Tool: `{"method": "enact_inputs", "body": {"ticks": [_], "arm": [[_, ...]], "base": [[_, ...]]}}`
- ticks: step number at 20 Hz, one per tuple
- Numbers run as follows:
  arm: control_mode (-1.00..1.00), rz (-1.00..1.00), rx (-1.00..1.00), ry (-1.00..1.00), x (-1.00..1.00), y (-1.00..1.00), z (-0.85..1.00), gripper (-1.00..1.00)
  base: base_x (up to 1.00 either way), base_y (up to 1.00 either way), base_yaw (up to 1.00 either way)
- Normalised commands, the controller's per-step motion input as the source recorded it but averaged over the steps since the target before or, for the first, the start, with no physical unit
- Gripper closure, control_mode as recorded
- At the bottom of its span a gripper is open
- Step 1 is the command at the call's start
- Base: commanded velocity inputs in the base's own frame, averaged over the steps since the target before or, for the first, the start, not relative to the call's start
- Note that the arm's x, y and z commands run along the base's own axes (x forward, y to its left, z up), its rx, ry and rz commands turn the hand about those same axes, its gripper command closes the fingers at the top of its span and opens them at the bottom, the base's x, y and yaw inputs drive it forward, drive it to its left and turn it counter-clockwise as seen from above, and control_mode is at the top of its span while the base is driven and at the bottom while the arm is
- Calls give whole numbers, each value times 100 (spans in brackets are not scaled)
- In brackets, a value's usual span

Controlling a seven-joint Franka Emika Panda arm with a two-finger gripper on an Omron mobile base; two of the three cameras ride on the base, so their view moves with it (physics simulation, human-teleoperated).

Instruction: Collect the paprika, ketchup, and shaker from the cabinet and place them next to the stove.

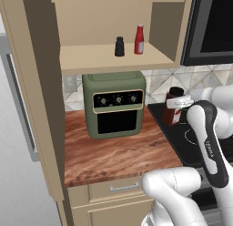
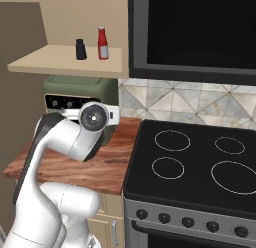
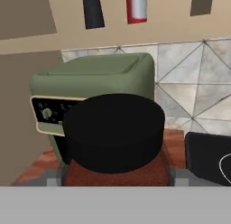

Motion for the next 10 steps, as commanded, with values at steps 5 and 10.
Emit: {"method": "enact_inputs", "body": {"ticks": [5,10], "arm": [[-100,28,0,0,46,0,-35,100],[-100,27,0,2,43,-1,-34,100]], "base": [[0,0,0],[0,0,0]]}}
